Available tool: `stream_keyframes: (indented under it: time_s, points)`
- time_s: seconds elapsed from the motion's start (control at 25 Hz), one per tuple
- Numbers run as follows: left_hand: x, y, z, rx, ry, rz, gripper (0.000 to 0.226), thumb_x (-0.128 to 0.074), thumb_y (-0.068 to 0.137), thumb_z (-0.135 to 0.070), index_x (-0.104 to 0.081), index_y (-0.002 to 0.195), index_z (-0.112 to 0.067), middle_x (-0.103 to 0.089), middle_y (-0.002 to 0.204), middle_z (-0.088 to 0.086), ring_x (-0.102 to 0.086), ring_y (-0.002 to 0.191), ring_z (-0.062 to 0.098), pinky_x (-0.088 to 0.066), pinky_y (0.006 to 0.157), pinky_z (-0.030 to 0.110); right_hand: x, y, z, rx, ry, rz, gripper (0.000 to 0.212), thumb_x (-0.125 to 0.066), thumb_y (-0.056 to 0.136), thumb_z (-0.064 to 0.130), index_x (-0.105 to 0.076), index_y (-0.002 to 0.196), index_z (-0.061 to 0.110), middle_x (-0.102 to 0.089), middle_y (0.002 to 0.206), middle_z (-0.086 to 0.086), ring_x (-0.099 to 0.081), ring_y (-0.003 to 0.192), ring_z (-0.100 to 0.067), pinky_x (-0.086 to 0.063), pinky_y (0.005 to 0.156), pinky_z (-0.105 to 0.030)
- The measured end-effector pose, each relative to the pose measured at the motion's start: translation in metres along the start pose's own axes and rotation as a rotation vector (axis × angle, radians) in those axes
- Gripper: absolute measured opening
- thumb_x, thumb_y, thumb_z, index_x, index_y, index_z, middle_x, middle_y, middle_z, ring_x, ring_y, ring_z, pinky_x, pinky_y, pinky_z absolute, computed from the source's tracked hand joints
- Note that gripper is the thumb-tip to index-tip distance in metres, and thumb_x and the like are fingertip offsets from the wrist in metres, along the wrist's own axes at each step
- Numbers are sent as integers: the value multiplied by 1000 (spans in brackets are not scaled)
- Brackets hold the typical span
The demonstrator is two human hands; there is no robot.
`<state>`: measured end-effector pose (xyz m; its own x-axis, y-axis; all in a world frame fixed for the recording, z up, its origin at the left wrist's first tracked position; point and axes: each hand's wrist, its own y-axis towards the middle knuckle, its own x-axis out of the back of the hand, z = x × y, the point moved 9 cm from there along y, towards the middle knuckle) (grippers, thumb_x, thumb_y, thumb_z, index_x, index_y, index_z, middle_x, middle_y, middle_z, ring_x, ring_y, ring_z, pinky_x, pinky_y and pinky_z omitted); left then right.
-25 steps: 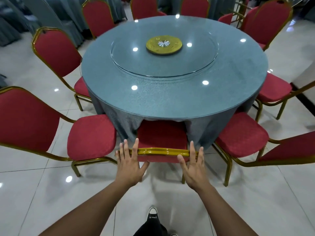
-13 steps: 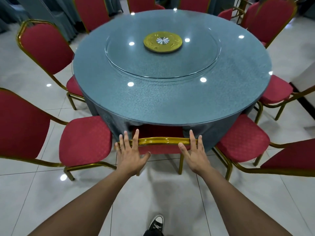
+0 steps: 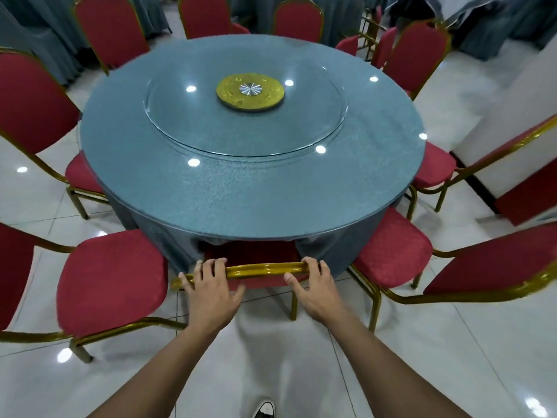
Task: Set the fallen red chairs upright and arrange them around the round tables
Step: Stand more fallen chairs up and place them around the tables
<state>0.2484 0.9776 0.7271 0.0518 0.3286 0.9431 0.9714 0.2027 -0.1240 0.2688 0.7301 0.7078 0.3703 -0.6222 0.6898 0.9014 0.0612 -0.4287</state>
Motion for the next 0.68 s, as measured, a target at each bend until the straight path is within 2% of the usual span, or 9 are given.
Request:
stream_keyframes:
  time_s: [0.16, 0.32, 0.48, 0.6, 0.68]
  points:
    - [4, -6, 12, 46, 2, -28, 61, -62, 87, -51, -44, 139, -23, -46, 143, 9, -29, 145, 34, -9, 119, 66, -9, -17, 3, -21, -6, 33, 74, -41, 90, 75, -18, 151, 40, 0, 166, -10, -10, 153, -33, -24, 117, -53]
    - [5, -16, 4, 59, 25, -67, 60, -66, 86, -46, -46, 137, -20, -49, 142, 12, -29, 145, 36, -13, 119, 66, -12, -24, -2, -5, -10, 91, 82, -39, 88, 79, -11, 155, 41, 4, 167, -9, -5, 154, -32, -22, 119, -54]
    - [1, -22, -48, 16, 109, -86, 62, -70, 82, -44, -50, 137, -24, -50, 141, 9, -30, 145, 36, -11, 118, 68, -2, -17, -17, 56, 38, 151, 81, -44, 87, 77, -12, 154, 47, -4, 167, -1, -18, 151, -30, -33, 115, -55]
    - [-5, -28, -96, 21, 183, -109, 56, -68, 82, -46, -55, 133, -28, -53, 140, 6, -32, 144, 36, -4, 114, 71, 38, -20, -49, 120, 84, 94, 75, -51, 93, 63, -15, 156, 42, -18, 165, 4, -26, 149, -21, -31, 118, -47]
    - [-15, -38, -136, 18, 191, -132, 52, -64, 86, -46, -55, 134, -29, -54, 141, 4, -32, 145, 33, -2, 116, 67, 79, -28, -92, 124, 109, 36, 71, -52, 96, 56, -17, 156, 41, -21, 164, 5, -29, 147, -20, -32, 117, -45]
